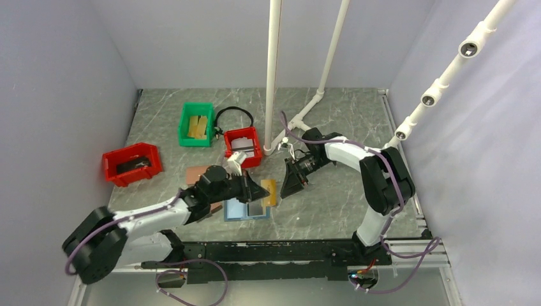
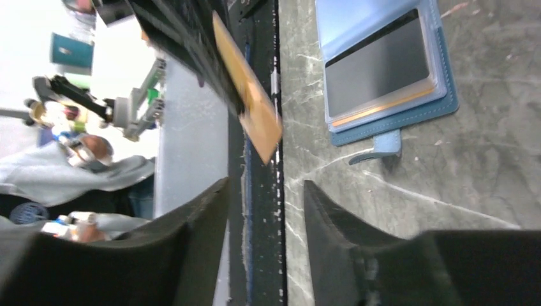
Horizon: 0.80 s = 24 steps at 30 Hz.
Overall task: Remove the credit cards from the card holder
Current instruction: Place the credit card in the storage box.
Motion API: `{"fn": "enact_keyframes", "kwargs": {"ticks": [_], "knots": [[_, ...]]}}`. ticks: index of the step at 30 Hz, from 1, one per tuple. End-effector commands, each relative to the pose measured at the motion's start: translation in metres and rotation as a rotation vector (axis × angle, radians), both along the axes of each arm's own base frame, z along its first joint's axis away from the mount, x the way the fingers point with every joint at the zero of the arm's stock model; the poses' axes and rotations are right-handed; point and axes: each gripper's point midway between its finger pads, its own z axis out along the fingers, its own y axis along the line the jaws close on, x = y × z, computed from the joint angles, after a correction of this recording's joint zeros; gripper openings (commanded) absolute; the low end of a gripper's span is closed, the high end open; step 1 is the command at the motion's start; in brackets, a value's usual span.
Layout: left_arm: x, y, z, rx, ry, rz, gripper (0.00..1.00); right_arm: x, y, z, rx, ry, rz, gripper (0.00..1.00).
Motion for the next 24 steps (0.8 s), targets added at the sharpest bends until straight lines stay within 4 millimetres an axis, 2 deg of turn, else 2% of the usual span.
{"fn": "enact_keyframes", "kwargs": {"ticks": [1,2,3,4,7,11,14,17,20,23,24], "knots": [[0.016,0.043,0.016,0.137,-0.016,0.134,0.00,0.016,0.000,0.023,0.004,-0.189,-0.023,0.56],[0.018,0.058,0.016,0.196,-0.013,0.168,0.00,0.021,-0.002,0.022,-0.018,-0.227,-0.045,0.60],[0.021,0.071,0.030,0.224,-0.040,0.205,0.00,0.024,-0.004,0.021,-0.042,-0.261,-0.065,0.64],[0.021,0.089,0.029,0.301,-0.041,0.241,0.00,0.028,-0.006,0.024,-0.054,-0.302,-0.084,0.65],[0.033,0.127,0.050,0.418,-0.096,0.344,0.00,0.033,-0.010,0.030,-0.077,-0.365,-0.101,0.68],[0.053,0.158,0.082,0.539,-0.176,0.410,0.00,0.037,-0.015,0.034,-0.096,-0.418,-0.113,0.68],[0.078,0.179,0.090,0.662,-0.213,0.442,0.00,0.039,-0.018,0.039,-0.098,-0.447,-0.120,0.68],[0.116,0.207,0.089,0.726,-0.211,0.490,0.00,0.039,-0.021,0.042,-0.090,-0.455,-0.130,0.68],[0.164,0.238,0.090,0.645,-0.191,0.561,0.00,0.039,-0.021,0.041,-0.091,-0.457,-0.127,0.68],[0.212,0.255,0.092,0.533,-0.200,0.575,0.00,0.038,-0.021,0.042,-0.089,-0.453,-0.121,0.68],[0.227,0.267,0.099,0.512,-0.220,0.601,0.00,0.037,-0.021,0.041,-0.088,-0.452,-0.120,0.68]]}}
